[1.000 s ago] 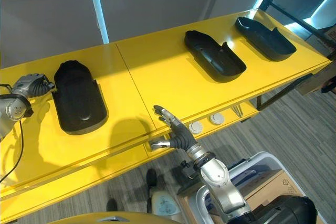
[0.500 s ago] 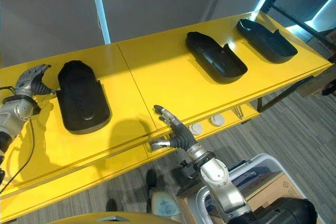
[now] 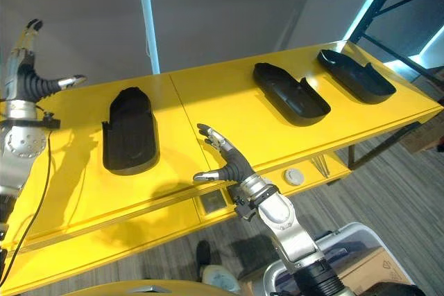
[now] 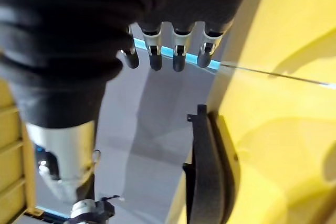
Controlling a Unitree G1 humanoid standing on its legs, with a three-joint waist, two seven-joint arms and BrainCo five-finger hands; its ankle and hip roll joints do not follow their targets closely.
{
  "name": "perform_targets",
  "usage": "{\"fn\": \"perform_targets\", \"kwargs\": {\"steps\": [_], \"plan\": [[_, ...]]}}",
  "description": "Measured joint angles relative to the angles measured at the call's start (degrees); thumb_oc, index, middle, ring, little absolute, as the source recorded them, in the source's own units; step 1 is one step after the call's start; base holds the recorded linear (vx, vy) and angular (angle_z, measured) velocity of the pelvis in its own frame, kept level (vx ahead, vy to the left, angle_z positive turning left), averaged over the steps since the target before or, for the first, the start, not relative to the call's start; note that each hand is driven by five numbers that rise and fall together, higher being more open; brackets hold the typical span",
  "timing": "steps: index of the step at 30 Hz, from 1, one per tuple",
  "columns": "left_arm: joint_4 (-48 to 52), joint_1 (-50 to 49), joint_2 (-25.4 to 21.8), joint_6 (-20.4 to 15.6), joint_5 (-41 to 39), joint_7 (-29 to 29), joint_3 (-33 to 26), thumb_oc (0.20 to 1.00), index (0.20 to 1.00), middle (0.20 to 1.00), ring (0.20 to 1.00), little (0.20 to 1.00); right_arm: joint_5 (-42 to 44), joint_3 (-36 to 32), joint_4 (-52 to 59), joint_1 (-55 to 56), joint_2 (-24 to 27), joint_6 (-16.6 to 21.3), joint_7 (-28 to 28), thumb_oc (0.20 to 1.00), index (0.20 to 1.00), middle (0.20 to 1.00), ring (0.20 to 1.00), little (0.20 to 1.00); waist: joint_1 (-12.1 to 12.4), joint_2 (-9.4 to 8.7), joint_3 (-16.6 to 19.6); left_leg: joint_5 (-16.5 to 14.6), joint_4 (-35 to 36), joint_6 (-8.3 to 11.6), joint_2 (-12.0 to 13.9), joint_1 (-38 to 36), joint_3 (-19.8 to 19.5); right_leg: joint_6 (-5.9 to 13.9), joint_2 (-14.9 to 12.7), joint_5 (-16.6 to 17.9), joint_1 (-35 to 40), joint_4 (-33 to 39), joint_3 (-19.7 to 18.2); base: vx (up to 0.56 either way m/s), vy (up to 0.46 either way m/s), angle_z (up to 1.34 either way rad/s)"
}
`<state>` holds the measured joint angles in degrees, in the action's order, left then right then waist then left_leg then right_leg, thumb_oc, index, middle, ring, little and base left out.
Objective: Move parts from the plastic box to the shelf.
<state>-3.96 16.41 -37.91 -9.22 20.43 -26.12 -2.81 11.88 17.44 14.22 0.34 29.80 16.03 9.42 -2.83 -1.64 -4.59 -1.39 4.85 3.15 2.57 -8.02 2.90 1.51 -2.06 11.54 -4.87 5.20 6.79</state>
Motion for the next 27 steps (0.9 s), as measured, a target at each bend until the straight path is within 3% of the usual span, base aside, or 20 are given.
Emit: {"fn": "perform_targets", "kwargs": {"steps": [3, 4, 5, 6, 8, 12, 14, 16, 21, 24, 27], "plan": [[9.5, -12.5, 8.8, -1.2, -0.3, 0.2, -5.2, 1.000, 1.000, 1.000, 1.000, 1.000, 0.1, 0.6, 0.7, -3.0, -1.3, 0.0, 0.5, 1.000, 1.000, 1.000, 1.000, 1.000, 2.4, 0.37, 0.3, -0.1, 0.0, -0.05, 0.0, -0.8, -0.2, -0.33, -0.1, -0.3, 0.9, 0.0, 0.2, -0.02, 0.005, 0.02], [9.5, -12.5, 8.8, -1.2, -0.3, 0.2, -5.2, 1.000, 1.000, 1.000, 1.000, 1.000, 0.1, 0.6, 0.7, -3.0, -1.3, 0.0, 0.5, 1.000, 1.000, 1.000, 1.000, 1.000, 2.4, 0.37, 0.3, -0.1, 0.0, -0.05, 0.0, -0.8, -0.2, -0.33, -0.1, -0.3, 0.9, 0.0, 0.2, -0.02, 0.009, 0.09], [11.4, -14.4, 10.8, -2.5, -1.0, 0.3, -5.1, 1.000, 1.000, 1.000, 1.000, 1.000, 0.2, 1.1, 0.4, -3.5, -1.6, 0.0, 0.6, 0.369, 0.369, 0.369, 0.369, 0.369, 3.5, 0.08, 0.5, -0.1, 0.0, -0.05, -0.1, -0.7, -0.6, -0.32, -0.2, -0.3, 1.0, 0.0, 0.4, -0.03, 0.014, 0.13], [14.9, -17.4, 13.1, -4.0, -4.1, 0.7, -5.9, 1.000, 1.000, 1.000, 1.000, 1.000, 0.2, 3.0, 0.2, -4.2, -2.2, 0.0, 1.5, 0.200, 0.200, 0.200, 0.200, 0.200, 4.6, -0.23, 0.8, -0.2, 0.0, -0.32, -0.1, -0.3, -1.3, -0.26, -0.3, -0.4, 0.9, 0.0, 0.9, -0.03, 0.014, 0.18], [19.2, -22.1, 17.3, -7.5, -9.1, 1.4, -5.3, 1.000, 1.000, 1.000, 1.000, 1.000, 0.2, 5.4, -0.8, -3.9, -3.0, 0.0, 2.5, 0.200, 0.200, 0.200, 0.200, 0.200, 4.7, -0.56, 1.1, -0.1, 0.0, -0.40, -0.2, -0.1, -1.8, -0.19, -0.6, -0.5, 1.1, 0.0, 1.7, 0.01, 0.008, 0.24], [19.3, -27.6, 17.8, -10.6, -15.3, 3.1, -3.5, 1.000, 1.000, 1.000, 1.000, 1.000, 1.8, 8.3, -5.0, -3.8, -5.3, -0.1, 2.7, 0.200, 0.200, 0.200, 0.200, 0.200, 6.3, -0.56, 1.1, 0.2, 0.0, -0.38, -0.2, 0.4, -3.2, -0.09, -0.9, -0.5, 1.0, 0.0, 2.8, -0.04, 0.008, 0.13], [18.6, -30.0, 18.2, -10.7, -16.0, 3.7, -2.3, 1.000, 1.000, 1.000, 1.000, 1.000, 2.2, 9.4, -6.3, -3.7, -5.6, -0.1, 2.7, 0.200, 0.200, 0.200, 0.200, 0.200, 5.7, -0.80, 1.1, 0.3, 0.0, -0.23, -0.2, 0.8, -3.7, -0.09, -0.9, -0.6, 0.9, 0.0, 3.1, -0.05, -0.001, 0.21], [18.3, -30.9, 18.3, -10.8, -17.2, 3.9, -1.0, 1.000, 1.000, 1.000, 1.000, 1.000, 2.4, 9.5, -6.9, -3.9, -6.0, -0.3, 2.5, 0.200, 0.200, 0.200, 0.200, 0.200, 7.9, -1.26, 0.2, 0.8, 0.0, -0.28, -0.1, 1.9, -4.6, -0.04, -1.0, -0.6, 0.4, 0.0, 3.9, -0.03, -0.015, 0.15], [17.1, -31.2, 16.8, -10.8, -17.4, 3.3, -0.5, 1.000, 1.000, 1.000, 1.000, 1.000, 2.5, 12.2, -8.3, -5.7, -6.8, -0.3, 1.6, 0.200, 0.200, 0.200, 0.200, 0.200, 9.3, -1.99, -2.0, 1.6, 0.0, 0.20, -0.1, 4.4, -6.5, 0.01, -1.4, -0.6, -1.1, 0.0, 6.1, -0.08, 0.003, 0.28], [16.5, -27.6, 15.9, -10.7, -16.9, 0.1, -0.6, 1.000, 1.000, 1.000, 1.000, 1.000, 2.5, 14.6, -12.5, -11.8, -8.1, -0.3, 0.0, 0.200, 0.200, 0.200, 0.200, 0.200, 12.0, -1.94, -6.2, 3.5, -0.3, 0.66, -0.2, 7.7, -8.0, 0.35, -1.8, -0.4, -3.2, 0.0, 7.3, -0.10, 0.018, 0.35], [16.6, -24.2, 15.5, -10.7, -16.9, -1.3, 0.2, 1.000, 1.000, 1.000, 1.000, 1.000, 2.5, 15.7, -15.5, -15.5, -9.7, -0.3, -1.3, 0.200, 0.200, 0.200, 0.200, 0.200, 12.1, -1.87, -9.0, 4.0, -0.3, 0.87, -0.3, 8.4, -9.5, 0.58, -2.1, -0.2, -3.5, 0.0, 8.4, -0.04, 0.022, 0.19]]}}
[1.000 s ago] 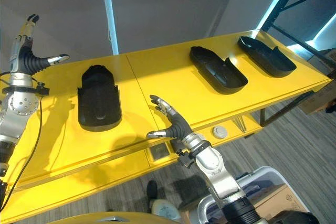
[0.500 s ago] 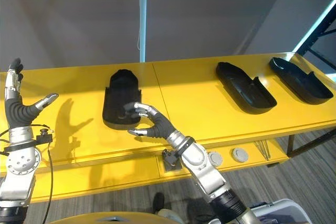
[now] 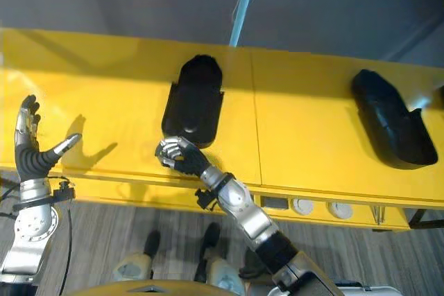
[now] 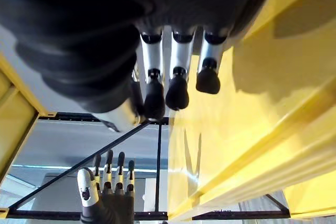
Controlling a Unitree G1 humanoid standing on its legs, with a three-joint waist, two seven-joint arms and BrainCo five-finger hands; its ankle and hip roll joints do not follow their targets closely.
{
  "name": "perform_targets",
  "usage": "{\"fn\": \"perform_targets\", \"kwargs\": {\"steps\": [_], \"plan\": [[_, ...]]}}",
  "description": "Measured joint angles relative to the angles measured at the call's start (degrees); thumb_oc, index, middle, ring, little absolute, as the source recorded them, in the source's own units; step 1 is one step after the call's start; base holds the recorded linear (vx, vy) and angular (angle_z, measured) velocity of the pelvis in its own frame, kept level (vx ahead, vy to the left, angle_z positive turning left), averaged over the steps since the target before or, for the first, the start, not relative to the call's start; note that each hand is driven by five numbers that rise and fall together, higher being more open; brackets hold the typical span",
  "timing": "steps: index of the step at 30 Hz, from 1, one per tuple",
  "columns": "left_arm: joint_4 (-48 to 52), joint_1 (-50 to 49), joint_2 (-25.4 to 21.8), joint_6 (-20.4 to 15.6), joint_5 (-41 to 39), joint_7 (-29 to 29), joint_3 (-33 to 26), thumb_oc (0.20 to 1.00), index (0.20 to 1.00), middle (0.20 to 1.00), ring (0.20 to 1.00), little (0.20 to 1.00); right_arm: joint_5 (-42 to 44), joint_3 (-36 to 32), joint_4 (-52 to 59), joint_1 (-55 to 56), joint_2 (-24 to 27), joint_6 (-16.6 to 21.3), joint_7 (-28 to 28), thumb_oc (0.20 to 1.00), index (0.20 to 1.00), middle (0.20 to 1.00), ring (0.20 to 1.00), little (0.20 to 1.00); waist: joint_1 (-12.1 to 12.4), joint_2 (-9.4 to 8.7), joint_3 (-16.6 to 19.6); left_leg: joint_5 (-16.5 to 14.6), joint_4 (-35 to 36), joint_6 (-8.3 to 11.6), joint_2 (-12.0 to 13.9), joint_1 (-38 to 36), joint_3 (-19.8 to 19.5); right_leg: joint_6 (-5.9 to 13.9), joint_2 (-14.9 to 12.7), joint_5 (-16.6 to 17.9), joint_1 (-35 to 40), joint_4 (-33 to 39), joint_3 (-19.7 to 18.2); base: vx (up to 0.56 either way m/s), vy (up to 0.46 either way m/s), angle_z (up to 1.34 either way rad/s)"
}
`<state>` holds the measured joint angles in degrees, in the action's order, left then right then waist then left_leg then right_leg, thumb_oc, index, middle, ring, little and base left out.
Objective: Move parts from the plastic box to the shelf.
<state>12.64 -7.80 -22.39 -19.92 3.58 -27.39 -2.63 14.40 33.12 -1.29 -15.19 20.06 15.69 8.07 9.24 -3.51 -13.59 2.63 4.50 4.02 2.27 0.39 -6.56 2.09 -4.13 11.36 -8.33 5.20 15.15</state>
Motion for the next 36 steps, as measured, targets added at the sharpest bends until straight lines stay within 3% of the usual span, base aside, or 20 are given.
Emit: {"fn": "perform_targets", "kwargs": {"steps": [8, 17, 24, 29, 30, 31, 34, 36], "plan": [[-0.3, 6.6, -0.7, -0.2, -0.7, -1.0, 5.2, 1.000, 1.000, 1.000, 1.000, 1.000, 1.6, 2.7, -3.1, -6.0, -2.9, 0.5, -2.3, 0.200, 0.200, 0.200, 0.200, 0.200, 0.0, -0.09, -2.2, 0.6, -0.1, 0.06, -0.7, 2.7, -0.4, 0.21, -0.8, 0.8, -2.5, 0.0, 1.0, -0.03, 0.031, 0.05], [-0.3, 6.6, -0.7, -0.3, -2.3, -1.0, 4.9, 1.000, 1.000, 1.000, 1.000, 1.000, 0.9, 2.0, -3.0, -5.3, -2.4, 1.1, -4.5, 0.200, 0.200, 0.200, 0.200, 0.200, -0.5, 0.40, -2.2, -0.1, -0.1, -0.11, -0.7, 1.2, 0.0, -0.43, -0.8, 1.1, -1.2, -0.4, 0.9, 0.00, 0.002, 0.00], [-0.2, 6.6, -0.7, -0.5, -2.4, -0.9, 4.6, 1.000, 1.000, 1.000, 1.000, 1.000, 1.0, -0.4, 0.6, -1.8, 1.6, 0.6, -4.7, 0.200, 0.200, 0.200, 0.200, 0.200, -1.9, 0.74, -2.2, -0.2, -0.1, -0.11, -0.7, 0.3, 0.7, -0.19, -0.7, 0.6, -0.6, -0.4, -0.1, 0.02, -0.006, -0.05], [0.3, 6.4, -0.6, -0.5, -2.4, -0.6, 2.7, 1.000, 1.000, 1.000, 1.000, 1.000, 3.5, -5.1, 12.6, 2.6, 6.7, 1.0, -0.9, 0.216, 0.216, 0.216, 0.216, 0.216, -3.7, 1.10, -1.5, -0.4, -0.1, -0.30, -0.6, -1.2, 1.5, -0.32, -0.5, 0.6, 0.5, -0.3, -0.5, 0.01, -0.010, -0.07], [0.3, 6.5, -0.6, -0.5, -2.4, -0.5, 2.6, 1.000, 1.000, 1.000, 1.000, 1.000, 4.6, -6.4, 15.0, 3.4, 7.5, 1.0, -0.5, 0.645, 0.645, 0.645, 0.645, 0.645, -4.3, 1.36, -1.2, -0.5, -0.1, -0.35, -0.6, -1.6, 1.7, -0.30, -0.5, 0.6, 0.8, -0.2, -0.7, 0.01, -0.013, -0.13], [0.3, 6.5, -0.6, -0.5, -2.4, -0.3, 2.6, 1.000, 1.000, 1.000, 1.000, 1.000, 5.6, -7.4, 17.4, 4.1, 8.1, 1.0, -0.3, 1.000, 1.000, 1.000, 1.000, 1.000, -4.6, 1.64, -0.8, -0.7, -0.1, -0.56, -0.6, -1.7, 1.7, -0.28, -0.5, 0.6, 1.0, -0.2, -0.7, 0.02, -0.010, -0.10], [0.8, 6.5, -0.3, -0.5, -2.4, 0.5, 2.7, 1.000, 1.000, 1.000, 1.000, 1.000, 10.2, -12.7, 25.4, 5.1, 8.8, 1.5, 1.7, 1.000, 1.000, 1.000, 1.000, 1.000, -6.5, 2.41, 1.1, -1.1, -0.1, -0.55, -0.6, -3.9, 2.5, -0.20, -0.3, 0.6, 2.6, -0.3, -1.8, 0.02, -0.002, -0.13], [1.9, 6.5, 0.2, -0.5, -2.4, 1.5, 2.7, 1.000, 1.000, 1.000, 1.000, 1.000, 12.5, -17.6, 27.2, 6.0, 8.3, 2.1, 1.7, 1.000, 1.000, 1.000, 1.000, 1.000, -7.0, 2.38, 4.3, -1.5, 0.0, -0.69, -0.6, -4.9, 3.7, -0.17, 0.0, 0.5, 2.9, -0.2, -3.1, 0.01, 0.003, -0.28]]}}
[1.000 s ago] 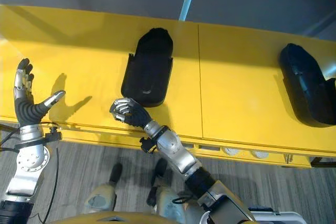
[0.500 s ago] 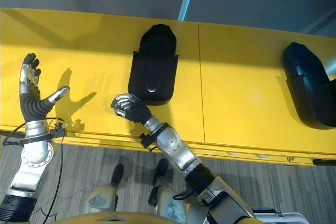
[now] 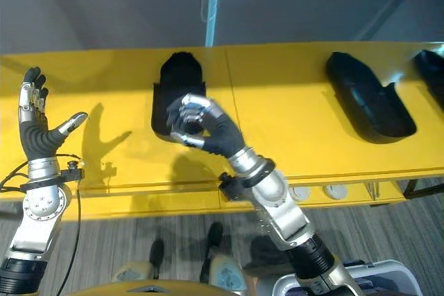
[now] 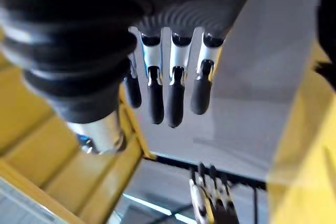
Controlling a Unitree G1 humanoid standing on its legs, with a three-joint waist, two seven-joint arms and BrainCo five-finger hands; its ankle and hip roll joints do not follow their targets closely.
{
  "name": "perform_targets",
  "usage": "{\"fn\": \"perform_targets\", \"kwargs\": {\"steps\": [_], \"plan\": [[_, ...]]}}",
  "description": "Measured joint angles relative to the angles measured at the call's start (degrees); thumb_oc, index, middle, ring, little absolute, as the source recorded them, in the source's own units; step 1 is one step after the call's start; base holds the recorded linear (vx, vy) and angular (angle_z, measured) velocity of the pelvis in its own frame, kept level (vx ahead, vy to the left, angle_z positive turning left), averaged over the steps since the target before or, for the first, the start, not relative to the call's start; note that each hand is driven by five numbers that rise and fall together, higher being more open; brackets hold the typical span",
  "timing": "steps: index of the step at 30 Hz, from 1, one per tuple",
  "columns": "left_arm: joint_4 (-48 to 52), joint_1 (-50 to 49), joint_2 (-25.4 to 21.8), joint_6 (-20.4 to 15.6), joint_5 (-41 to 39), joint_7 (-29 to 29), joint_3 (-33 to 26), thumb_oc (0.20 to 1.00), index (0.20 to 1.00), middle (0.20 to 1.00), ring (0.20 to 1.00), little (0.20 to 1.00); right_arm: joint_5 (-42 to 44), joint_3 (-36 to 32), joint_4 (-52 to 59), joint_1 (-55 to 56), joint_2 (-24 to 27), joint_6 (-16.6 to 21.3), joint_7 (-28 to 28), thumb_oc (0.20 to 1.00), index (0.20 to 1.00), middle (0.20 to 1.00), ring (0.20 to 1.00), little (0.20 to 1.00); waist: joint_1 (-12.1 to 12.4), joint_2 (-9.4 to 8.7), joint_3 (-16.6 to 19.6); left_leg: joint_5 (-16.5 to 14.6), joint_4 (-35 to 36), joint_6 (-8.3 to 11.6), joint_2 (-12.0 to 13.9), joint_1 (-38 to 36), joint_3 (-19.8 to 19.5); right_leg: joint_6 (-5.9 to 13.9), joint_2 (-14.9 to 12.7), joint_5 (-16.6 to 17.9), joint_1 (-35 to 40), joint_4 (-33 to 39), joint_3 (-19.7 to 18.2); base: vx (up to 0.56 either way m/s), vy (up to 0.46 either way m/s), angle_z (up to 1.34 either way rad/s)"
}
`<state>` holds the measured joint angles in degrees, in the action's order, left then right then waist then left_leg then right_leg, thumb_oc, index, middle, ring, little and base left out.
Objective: Move parts from the plastic box to the shelf.
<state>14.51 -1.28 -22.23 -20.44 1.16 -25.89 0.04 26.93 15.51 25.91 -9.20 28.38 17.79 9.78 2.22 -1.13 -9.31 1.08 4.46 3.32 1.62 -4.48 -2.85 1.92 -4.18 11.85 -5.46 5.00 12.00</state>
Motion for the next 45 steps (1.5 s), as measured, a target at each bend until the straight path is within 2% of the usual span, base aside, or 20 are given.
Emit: {"fn": "perform_targets", "kwargs": {"steps": [7, 13, 15, 16, 19, 23, 24, 25, 26, 29, 31, 32, 33, 36, 37, 39, 40, 41, 44, 45], "plan": [[0.5, -0.7, -0.1, -0.5, -3.9, 6.6, 1.2, 1.000, 1.000, 1.000, 1.000, 1.000, -2.7, -7.1, -3.9, 11.2, 0.3, 0.7, -1.8, 1.000, 1.000, 1.000, 1.000, 1.000, -2.7, -0.98, 5.3, -1.4, 0.2, -0.76, -0.1, -2.9, 3.1, 0.24, 0.3, -0.6, 1.3, 0.2, -2.7, 0.00, 0.009, -0.26], [0.5, -1.2, -0.3, -0.4, -6.1, 12.3, 5.6, 1.000, 1.000, 1.000, 1.000, 1.000, -10.5, -12.6, -9.4, 22.2, -0.9, -0.6, -4.2, 1.000, 1.000, 1.000, 1.000, 1.000, -5.4, -0.89, 5.5, -1.4, 0.4, -1.60, 0.2, -3.7, 6.6, 2.90, 0.6, -2.4, 0.8, 0.0, -5.0, -0.01, 0.017, -0.33], [0.5, -1.6, -0.1, -0.1, -6.8, 13.9, 7.1, 1.000, 1.000, 1.000, 1.000, 1.000, -12.9, -14.5, -9.5, 23.4, -1.0, -0.7, -5.2, 1.000, 1.000, 1.000, 1.000, 1.000, -7.5, -0.53, 5.5, -1.5, 0.4, -1.46, 1.3, -4.6, 8.1, 3.14, 0.9, -3.4, -0.4, -4.6, -5.4, -0.04, 0.054, -0.31], [0.3, -1.8, -0.4, 0.0, -7.3, 14.5, 7.8, 1.000, 1.000, 1.000, 1.000, 1.000, -14.0, -16.2, -9.4, 25.1, -1.4, -0.6, -5.4, 1.000, 1.000, 1.000, 1.000, 1.000, -8.3, -1.76, 6.3, -1.7, 0.4, -1.27, 0.1, -5.2, 8.2, 1.84, 0.6, -2.6, -0.4, -4.5, -6.4, -0.01, 0.082, -0.35], [0.1, -1.6, -0.3, 0.3, -7.9, 15.4, 9.4, 1.000, 1.000, 1.000, 1.000, 1.000, -15.4, -19.1, -9.3, 26.3, -1.8, -0.6, -6.9, 1.000, 1.000, 1.000, 1.000, 1.000, -10.6, -1.57, 6.2, -2.2, 0.4, -1.20, 0.2, -6.5, 11.1, 1.84, 2.0, -2.4, -0.8, -4.2, -10.8, -0.06, 0.106, -0.66], [-0.7, 1.0, -0.4, 0.7, -8.3, 17.0, 11.7, 1.000, 1.000, 1.000, 1.000, 1.000, -16.1, -22.7, -9.8, 26.9, -2.4, -0.6, -7.9, 1.000, 1.000, 1.000, 1.000, 1.000, -14.2, -2.09, 5.1, -3.2, 0.3, -1.78, -1.8, -6.6, 17.6, 4.84, 2.8, -2.6, -3.5, -2.6, -17.3, -0.23, 0.114, -1.27], [-2.2, 6.3, -0.3, 0.7, -8.3, 17.6, 12.4, 1.000, 1.000, 1.000, 1.000, 1.000, -16.1, -23.9, -12.6, 25.0, -3.8, -0.5, -8.9, 1.000, 1.000, 1.000, 1.000, 1.000, -15.5, -1.10, 2.8, -2.6, 0.2, -4.30, -1.6, -3.5, 20.4, 9.57, 3.2, -6.3, -6.7, -2.7, -19.1, -0.28, 0.032, -1.18], [-2.7, 9.0, -0.4, 0.7, -8.3, 17.7, 12.7, 1.000, 1.000, 1.000, 1.000, 1.000, -16.2, -24.3, -14.1, 24.3, -4.6, -0.6, -9.4, 1.000, 1.000, 1.000, 1.000, 1.000, -15.9, -0.58, 1.6, -1.1, 0.4, -4.18, -1.0, -2.7, 24.0, 9.68, 3.3, -6.2, -9.1, -6.0, -17.9, -0.32, 0.028, -1.63], [-3.1, 10.8, -0.6, 0.7, -8.3, 17.9, 12.6, 1.000, 1.000, 1.000, 1.000, 1.000, -16.2, -23.9, -14.8, 24.2, -5.1, -0.7, -9.8, 1.000, 1.000, 1.000, 1.000, 1.000, -15.5, -0.84, 0.3, -0.3, 0.4, -4.03, -0.5, -1.6, 26.9, 9.59, 3.1, -6.3, -12.4, -10.4, -15.0, -0.14, 0.001, -1.29], [-5.1, 9.6, -0.8, 1.1, -8.2, 17.9, 12.0, 1.000, 1.000, 1.000, 1.000, 1.000, -16.2, -21.7, -14.8, 24.5, -6.3, -0.7, -9.9, 1.000, 1.000, 1.000, 1.000, 1.000, -14.0, -0.56, -2.2, 0.5, 0.0, -3.05, 2.6, -1.3, 33.7, 7.28, -4.5, -8.1, -10.1, -11.4, 5.7, -0.15, 0.019, -1.30], [-7.0, 8.5, -1.1, 1.3, -8.1, 17.9, 11.8, 1.000, 1.000, 1.000, 1.000, 1.000, -16.2, -19.6, -14.8, 24.8, -7.0, -0.7, -9.8, 1.000, 1.000, 1.000, 1.000, 1.000, -13.0, -0.90, -2.5, 0.7, 0.0, -2.36, 3.8, -2.6, 36.1, 6.27, -7.8, -10.5, -6.0, -13.1, 11.1, -0.16, -0.027, -0.91], [-8.6, 8.0, -1.1, 1.6, -8.1, 17.9, 11.8, 1.000, 1.000, 1.000, 1.000, 1.000, -16.4, -17.6, -14.4, 25.4, -7.1, -0.7, -9.7, 1.000, 1.000, 1.000, 1.000, 1.000, -11.6, -1.81, -2.4, 0.4, -0.1, -1.17, 4.8, -4.0, 37.2, 4.47, -9.7, -10.8, -1.4, -16.0, 10.3, -0.16, -0.080, -0.67], [-8.6, 8.0, -1.1, 1.6, -8.1, 17.9, 11.8, 1.000, 1.000, 1.000, 1.000, 1.000, -16.4, -17.6, -14.4, 25.4, -7.1, -0.7, -9.7, 1.000, 1.000, 1.000, 1.000, 1.000, -11.6, -1.81, -2.4, 0.4, -0.1, -1.17, 4.8, -4.0, 37.2, 4.47, -9.7, -10.8, -1.4, -16.0, 10.3, -0.10, -0.062, -0.64], [-8.6, 8.1, -0.6, 2.0, -8.3, 18.8, 11.3, 1.000, 1.000, 1.000, 1.000, 1.000, -17.1, -16.4, -13.3, 23.0, -5.2, -0.7, -9.0, 1.000, 1.000, 1.000, 1.000, 1.000, -10.3, 1.17, -4.5, 0.5, -0.3, -2.16, 7.3, -2.4, 28.7, 2.98, -3.8, -9.9, -1.7, -14.6, 3.6, -0.11, -0.274, -0.54], [-8.9, 9.1, 0.4, 2.1, -8.4, 18.9, 11.3, 1.000, 1.000, 1.000, 1.000, 1.000, -17.1, -16.6, -13.5, 23.2, -3.9, -0.7, -9.0, 1.000, 1.000, 1.000, 1.000, 1.000, -11.4, 2.14, -4.7, 1.0, -1.9, -0.15, 9.3, -1.3, 27.4, 3.35, -3.2, -12.9, -2.8, -19.2, 1.7, -0.02, -0.302, 0.05], [-6.2, 8.9, 0.7, 2.4, -8.3, 19.1, 11.1, 1.000, 1.000, 1.000, 1.000, 1.000, -17.1, -16.0, -13.2, 25.3, -3.0, -0.8, -8.8, 1.000, 1.000, 1.000, 1.000, 1.000, -10.7, 0.36, -3.5, 0.9, -3.5, 0.66, 9.2, -0.9, 26.5, 3.02, -3.5, -20.2, -3.5, -25.6, -1.0, -0.04, -0.302, 0.26], [-5.0, 8.3, 0.6, 2.1, -8.3, 19.1, 10.8, 1.000, 1.000, 1.000, 1.000, 1.000, -17.2, -16.0, -13.4, 25.6, -2.9, -0.8, -8.5, 1.000, 1.000, 1.000, 1.000, 1.000, -9.8, 0.30, -3.3, 1.4, -4.0, 1.25, 10.1, -0.6, 26.3, 1.25, -1.8, -20.3, -3.5, -24.8, -2.2, -0.09, -0.364, -0.22], [-4.1, 6.7, 0.3, 2.2, -8.3, 19.1, 10.4, 1.000, 1.000, 1.000, 1.000, 1.000, -17.1, -16.1, -13.4, 25.5, -3.2, -1.2, -8.2, 1.000, 1.000, 1.000, 1.000, 1.000, -7.9, 0.89, -2.9, 2.9, -7.1, -0.31, 12.7, 1.7, 27.3, -0.48, 0.7, -17.6, -2.3, -20.8, -2.0, -0.09, -0.324, -0.16], [-5.7, 5.9, 0.8, 2.4, -8.3, 18.8, 10.1, 1.000, 1.000, 1.000, 1.000, 1.000, -16.9, -16.4, -13.3, 23.9, -1.5, -1.3, -7.3, 1.000, 1.000, 1.000, 1.000, 1.000, -6.9, 0.28, -2.8, 6.0, -15.0, 0.34, 14.5, 6.1, 24.6, -2.15, 2.0, -16.3, -0.4, -17.7, -0.5, -0.13, -0.292, 0.11], [-6.1, 5.8, 0.8, 2.4, -8.4, 18.7, 10.0, 1.000, 1.000, 1.000, 1.000, 1.000, -16.6, -16.0, -13.3, 23.0, 0.0, -1.3, -7.2, 1.000, 1.000, 1.000, 1.000, 1.000, -6.1, 0.05, -3.0, 7.2, -17.2, 1.94, 15.2, 7.1, 22.6, -2.41, 2.5, -16.8, -0.3, -17.5, -0.6, -0.15, -0.159, -0.20]]}}
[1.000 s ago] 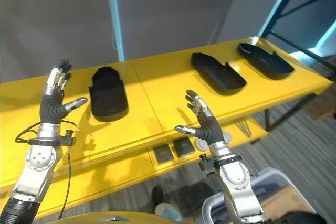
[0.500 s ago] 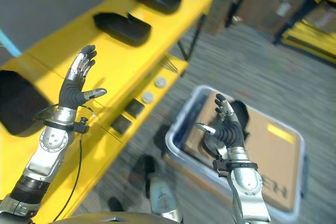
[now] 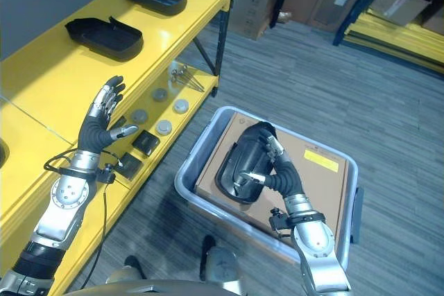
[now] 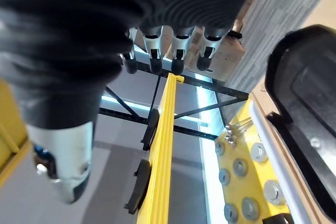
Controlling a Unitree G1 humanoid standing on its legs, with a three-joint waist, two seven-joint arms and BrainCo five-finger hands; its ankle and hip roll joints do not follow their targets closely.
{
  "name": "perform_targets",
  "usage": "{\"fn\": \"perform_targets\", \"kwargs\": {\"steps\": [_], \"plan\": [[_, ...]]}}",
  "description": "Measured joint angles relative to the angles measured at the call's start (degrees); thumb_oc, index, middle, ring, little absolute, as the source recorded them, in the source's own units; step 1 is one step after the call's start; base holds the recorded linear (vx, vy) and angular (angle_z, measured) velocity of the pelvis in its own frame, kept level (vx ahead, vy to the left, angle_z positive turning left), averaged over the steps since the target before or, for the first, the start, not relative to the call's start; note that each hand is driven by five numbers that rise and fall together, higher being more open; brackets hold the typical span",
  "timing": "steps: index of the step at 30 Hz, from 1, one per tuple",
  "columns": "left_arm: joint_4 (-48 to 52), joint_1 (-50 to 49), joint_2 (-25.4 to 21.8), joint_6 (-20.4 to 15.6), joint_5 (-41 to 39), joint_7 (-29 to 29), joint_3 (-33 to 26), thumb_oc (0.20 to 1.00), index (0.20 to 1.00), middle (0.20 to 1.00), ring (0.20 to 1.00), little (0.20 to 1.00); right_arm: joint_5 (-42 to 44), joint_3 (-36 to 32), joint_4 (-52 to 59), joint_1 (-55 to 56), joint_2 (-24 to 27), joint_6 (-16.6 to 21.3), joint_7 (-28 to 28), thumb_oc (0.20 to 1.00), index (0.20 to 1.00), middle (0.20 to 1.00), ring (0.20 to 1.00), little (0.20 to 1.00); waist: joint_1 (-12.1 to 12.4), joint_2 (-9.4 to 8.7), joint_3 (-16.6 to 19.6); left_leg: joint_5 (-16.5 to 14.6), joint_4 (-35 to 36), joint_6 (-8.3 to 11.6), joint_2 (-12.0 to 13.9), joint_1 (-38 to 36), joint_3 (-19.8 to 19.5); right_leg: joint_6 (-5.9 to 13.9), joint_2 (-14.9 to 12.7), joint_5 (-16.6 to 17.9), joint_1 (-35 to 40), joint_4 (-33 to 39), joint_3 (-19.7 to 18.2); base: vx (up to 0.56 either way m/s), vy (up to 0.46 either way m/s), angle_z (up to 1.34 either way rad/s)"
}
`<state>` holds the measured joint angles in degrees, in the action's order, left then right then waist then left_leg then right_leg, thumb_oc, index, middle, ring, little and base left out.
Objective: Move parts from the plastic box to the shelf.
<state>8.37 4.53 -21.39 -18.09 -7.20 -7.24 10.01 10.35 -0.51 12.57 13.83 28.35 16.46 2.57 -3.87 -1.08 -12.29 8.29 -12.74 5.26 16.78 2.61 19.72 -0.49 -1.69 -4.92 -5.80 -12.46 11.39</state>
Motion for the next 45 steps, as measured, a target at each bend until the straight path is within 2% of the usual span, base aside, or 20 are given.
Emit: {"fn": "perform_targets", "kwargs": {"steps": [2, 5, 7, 12, 14, 17, 19, 20, 21, 22, 26, 29, 31, 32, 34, 35, 36, 37, 39, 45], "plan": [[-0.1, -0.3, 0.1, 0.1, 0.0, -0.3, -0.4, 1.000, 1.000, 1.000, 1.000, 1.000, 0.5, 0.9, -0.9, -3.1, 1.6, 0.0, -0.1, 1.000, 1.000, 1.000, 1.000, 1.000, 1.8, -1.05, -0.8, 1.7, -6.4, 2.36, 0.2, 3.6, -8.6, -1.36, 0.4, 1.2, 1.2, 1.6, -1.5, -0.10, -0.067, -0.28], [0.1, -1.7, 0.1, 0.1, 0.0, -0.4, -0.7, 1.000, 1.000, 1.000, 1.000, 1.000, 0.7, 1.7, -1.9, -6.5, 1.5, 0.1, -0.2, 1.000, 1.000, 1.000, 1.000, 1.000, 2.3, -1.96, -1.2, -3.6, -5.9, 3.95, -5.0, 4.2, -16.2, -1.29, 0.4, 3.3, 2.8, 4.6, -2.3, -0.15, -0.067, -0.24], [1.4, -5.9, -0.1, 0.0, 0.0, -1.3, -3.1, 1.000, 1.000, 1.000, 1.000, 1.000, 1.7, 4.9, -2.3, -9.3, 1.5, 0.1, -0.1, 1.000, 1.000, 1.000, 1.000, 1.000, 4.4, -1.93, -1.3, -9.9, -6.8, 3.03, -14.8, 1.2, -29.0, -0.86, 1.0, 6.0, 3.0, 6.8, -7.3, -0.06, -0.022, -1.05], [2.0, -5.9, 0.0, 0.0, 0.0, -1.3, -3.3, 1.000, 1.000, 1.000, 1.000, 1.000, 3.3, 5.1, -2.4, -8.5, -1.5, 0.3, -0.1, 1.000, 1.000, 1.000, 1.000, 1.000, 2.4, -1.52, -0.9, -16.1, -7.9, -1.20, -18.6, -0.7, -34.1, 0.16, 1.8, 10.8, 5.5, 13.0, -9.6, -0.09, 0.091, -0.35], [1.7, -5.1, 0.5, 0.0, 0.0, -1.3, -3.1, 1.000, 1.000, 1.000, 1.000, 1.000, 3.3, 4.8, -2.2, -7.3, -1.4, 0.3, -0.1, 1.000, 1.000, 1.000, 1.000, 1.000, 0.8, -0.25, -0.1, -17.8, -0.4, -3.94, -19.0, -3.6, -35.8, 2.32, 1.2, 12.6, 4.4, 14.3, -12.1, -0.23, 0.298, -0.59], [1.1, -2.6, 0.6, 0.0, 0.1, -1.4, -1.9, 1.000, 1.000, 1.000, 1.000, 1.000, 3.3, 3.7, -2.3, -4.7, -2.6, 0.2, -0.2, 1.000, 1.000, 1.000, 1.000, 1.000, -1.4, -1.96, 0.6, -14.2, 6.3, -5.07, -21.5, -4.7, -33.5, 4.72, -2.4, 14.3, 1.4, 13.1, -14.2, -0.16, 0.169, -0.28], [0.0, 3.0, -0.6, -0.1, 0.3, -1.3, 0.9, 1.000, 1.000, 1.000, 1.000, 1.000, 2.7, 2.4, -2.8, -1.6, -3.9, -0.5, -0.3, 1.000, 1.000, 1.000, 1.000, 1.000, -3.9, -3.68, 0.4, -10.6, 5.7, -8.78, -26.6, -1.4, -28.7, 8.91, -6.3, 20.0, -3.2, 13.4, -17.1, -0.26, 0.206, -0.51], [0.0, 3.0, -0.6, -0.1, 0.3, -1.3, 0.9, 1.000, 1.000, 1.000, 1.000, 1.000, 2.7, 2.4, -2.8, -1.6, -3.9, -0.5, -0.3, 1.000, 1.000, 1.000, 1.000, 1.000, -3.9, -3.68, 0.4, -10.6, 5.7, -8.78, -26.6, -1.4, -28.7, 8.91, -6.3, 20.0, -3.2, 13.4, -17.1, -0.14, 0.084, -1.19], [-0.7, 4.1, -1.3, -0.1, 0.7, -1.2, 0.8, 1.000, 1.000, 1.000, 1.000, 1.000, 2.3, 2.6, -3.6, -1.5, -6.1, -0.4, -0.9, 1.000, 1.000, 1.000, 1.000, 1.000, -4.2, -3.98, 0.0, -12.3, 1.0, -11.17, -26.9, 3.5, -23.8, 11.77, -6.5, 25.1, -6.4, 14.8, -19.7, -0.05, -0.004, -1.42], [-2.0, 4.5, -1.9, -0.1, 0.8, -1.0, 0.9, 1.000, 1.000, 1.000, 1.000, 1.000, 1.0, 2.6, -5.3, -0.2, -7.5, -0.9, -1.8, 1.000, 1.000, 1.000, 1.000, 1.000, -3.9, -4.36, -0.4, -12.8, 0.1, -11.42, -26.3, 4.9, -21.2, 12.97, -5.1, 17.6, -8.3, 11.6, -19.9, -0.06, -0.007, -1.61], [-3.0, 2.6, -3.6, 0.1, 0.7, -0.5, 1.2, 1.000, 1.000, 1.000, 1.000, 1.000, -1.3, 1.9, -5.3, 0.6, -5.7, -2.1, -3.4, 1.000, 1.000, 1.000, 1.000, 1.000, -2.3, -1.71, -1.8, -8.8, 2.8, -9.37, -24.0, 6.9, -24.0, 9.30, -0.7, 7.5, -3.8, 5.9, -19.9, -0.01, -0.024, -0.36], [-2.6, 4.3, -4.7, 0.0, 0.7, 0.1, 1.3, 1.000, 1.000, 1.000, 1.000, 1.000, -3.0, 1.4, -5.1, -0.1, -4.1, -1.9, -4.7, 1.000, 1.000, 1.000, 1.000, 1.000, -0.8, -2.31, -1.9, -6.6, 9.8, -6.15, -24.9, 7.5, -27.5, 5.24, 0.0, 4.9, 6.8, 14.7, -20.2, 0.03, -0.077, 0.57], [-3.0, 4.7, -5.4, 0.1, 0.5, 0.0, 0.9, 1.000, 1.000, 1.000, 1.000, 1.000, -4.3, 1.8, -7.1, -5.6, -4.3, -1.9, -5.8, 1.000, 1.000, 1.000, 1.000, 1.000, -0.1, -4.31, -3.6, -8.3, 2.4, -9.98, -25.3, 9.5, -26.1, 5.75, -4.0, 8.7, 5.6, 16.7, -18.4, -0.02, -0.160, 0.49], [-2.4, 3.3, -4.7, 0.1, 0.4, 0.5, 2.1, 1.000, 1.000, 1.000, 1.000, 1.000, -5.1, 2.2, -9.8, -9.8, -2.1, -1.7, -7.8, 1.000, 1.000, 1.000, 1.000, 1.000, 0.2, -2.10, -3.9, -8.8, 5.5, -7.01, -22.7, 9.1, -28.3, 6.96, -1.6, 7.5, 3.9, 15.4, -17.8, -0.06, -0.159, 0.46], [-1.0, 2.7, -4.5, 0.0, -0.8, 0.5, 3.3, 1.000, 1.000, 1.000, 1.000, 1.000, -5.9, 2.2, -14.9, -14.4, -0.6, -1.7, -10.2, 1.000, 1.000, 1.000, 1.000, 1.000, 1.7, -2.62, -3.8, -9.6, 10.9, -4.35, -22.8, 10.7, -29.3, 4.72, -0.1, 6.8, 1.5, 16.9, -16.4, -0.11, -0.117, 0.76], [-0.7, 3.5, -5.3, 0.0, -1.7, 0.5, 3.6, 1.000, 1.000, 1.000, 1.000, 1.000, -6.3, 2.0, -18.7, -18.7, -0.3, -1.8, -11.7, 1.000, 1.000, 1.000, 1.000, 1.000, 1.6, -4.59, -4.7, -8.8, 10.6, -5.40, -24.3, 12.4, -29.0, 3.93, -2.8, 10.3, -0.3, 17.3, -15.5, -0.11, -0.081, 0.91], [-0.9, 3.8, -5.0, 0.1, -2.0, 0.5, 3.7, 1.000, 1.000, 1.000, 1.000, 1.000, -6.3, 2.1, -21.2, -21.9, 0.3, -2.3, -12.7, 1.000, 1.000, 1.000, 1.000, 1.000, 2.1, -4.12, -5.5, -7.9, 8.2, -7.38, -23.8, 13.3, -29.2, 3.71, -3.1, 10.7, -1.4, 17.2, -14.6, -0.07, -0.046, 0.62], [-0.8, 3.3, -4.9, 0.1, -2.8, 0.4, 4.3, 1.000, 1.000, 1.000, 1.000, 1.000, -6.3, 2.6, -23.5, -25.6, 1.6, -2.9, -14.3, 1.000, 1.000, 1.000, 1.000, 1.000, 3.2, -2.16, -5.8, -8.2, 8.0, -6.98, -20.9, 12.6, -29.9, 4.36, -1.8, 11.5, -2.7, 17.2, -14.1, -0.05, -0.089, 0.38], [-0.8, 3.9, -5.1, 0.2, -3.9, 0.5, 5.7, 1.000, 1.000, 1.000, 1.000, 1.000, -6.4, 2.7, -25.1, -29.9, 2.7, -3.3, -16.5, 1.000, 1.000, 1.000, 1.000, 1.000, 3.1, 0.38, -7.2, -2.0, 14.4, -5.31, -19.9, 11.8, -30.2, 5.87, -1.4, 11.7, -3.5, 17.2, -12.2, -0.03, -0.085, 0.55], [-0.6, 3.5, -7.4, 0.2, -6.2, 0.1, 7.4, 1.000, 1.000, 1.000, 1.000, 1.000, -9.0, 3.9, -34.7, -41.6, 3.8, -3.9, -23.2, 1.000, 1.000, 1.000, 1.000, 1.000, 7.0, 0.91, -8.6, 1.2, 17.2, -4.43, -19.9, 13.1, -32.2, 6.22, -1.3, 12.0, -5.3, 17.2, -10.6, 0.00, -0.032, 0.21]]}}
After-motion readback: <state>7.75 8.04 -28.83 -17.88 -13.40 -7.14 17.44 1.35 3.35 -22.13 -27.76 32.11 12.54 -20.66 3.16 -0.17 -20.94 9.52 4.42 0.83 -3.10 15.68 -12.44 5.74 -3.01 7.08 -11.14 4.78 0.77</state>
